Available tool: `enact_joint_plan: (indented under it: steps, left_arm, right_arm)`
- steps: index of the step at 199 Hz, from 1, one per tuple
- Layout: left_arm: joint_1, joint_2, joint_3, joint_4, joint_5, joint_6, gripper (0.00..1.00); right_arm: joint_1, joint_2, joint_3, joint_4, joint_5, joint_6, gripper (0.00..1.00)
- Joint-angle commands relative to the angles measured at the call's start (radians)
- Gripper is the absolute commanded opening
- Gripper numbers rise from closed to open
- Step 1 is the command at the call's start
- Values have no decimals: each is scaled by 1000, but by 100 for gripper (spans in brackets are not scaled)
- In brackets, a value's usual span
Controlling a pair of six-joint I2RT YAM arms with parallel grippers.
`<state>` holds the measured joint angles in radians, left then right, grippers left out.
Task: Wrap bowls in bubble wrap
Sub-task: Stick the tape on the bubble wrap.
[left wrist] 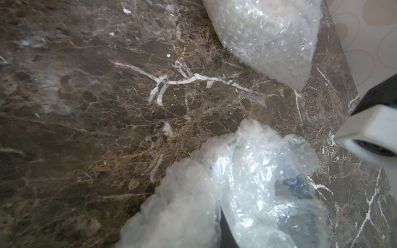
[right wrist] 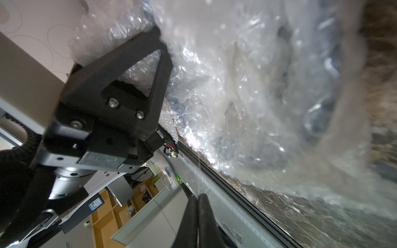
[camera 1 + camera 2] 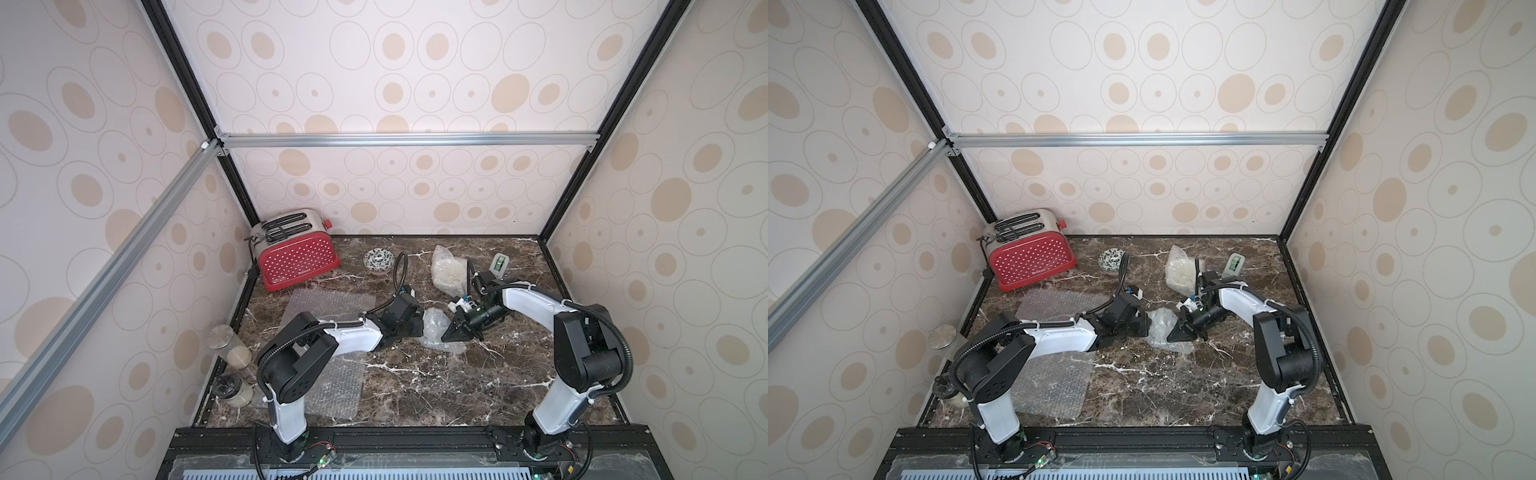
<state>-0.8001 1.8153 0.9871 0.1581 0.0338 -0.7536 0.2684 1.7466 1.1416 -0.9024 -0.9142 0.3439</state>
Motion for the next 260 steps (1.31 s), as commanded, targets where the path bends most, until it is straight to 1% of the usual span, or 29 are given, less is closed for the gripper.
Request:
enact_joint_plan:
  steps: [1,25,30,64,123,179,211,260]
  left_arm:
    - [7,-33,18,11,-20,15,16]
    - [7,-32,18,11,-17,15,16]
    - [7,-31,18,11,-17,15,16]
    - [7,-36,15,11,-18,14,16]
    - [7,-36,15,13,-15,12,16]
    - [6,-29,15,19,-12,8,16]
    - [7,-34,12,18,-12,9,16]
    - [7,-30,12,23,-9,7,16]
  right_arm:
    - [6,14,31,-56,33,-51,7]
    - [6,23,50,-69,57,-54,7]
    - [34,25,56,-75,61,-60,7]
    - [47,27,108,-106,105,-80,7]
    - [55,26,243,-229,229,-142,7]
    - [122,77,242,-253,286,-168,7]
    - [134,100,262,-276,409,-165,7]
    - [140,75,285,-275,416,-166,6]
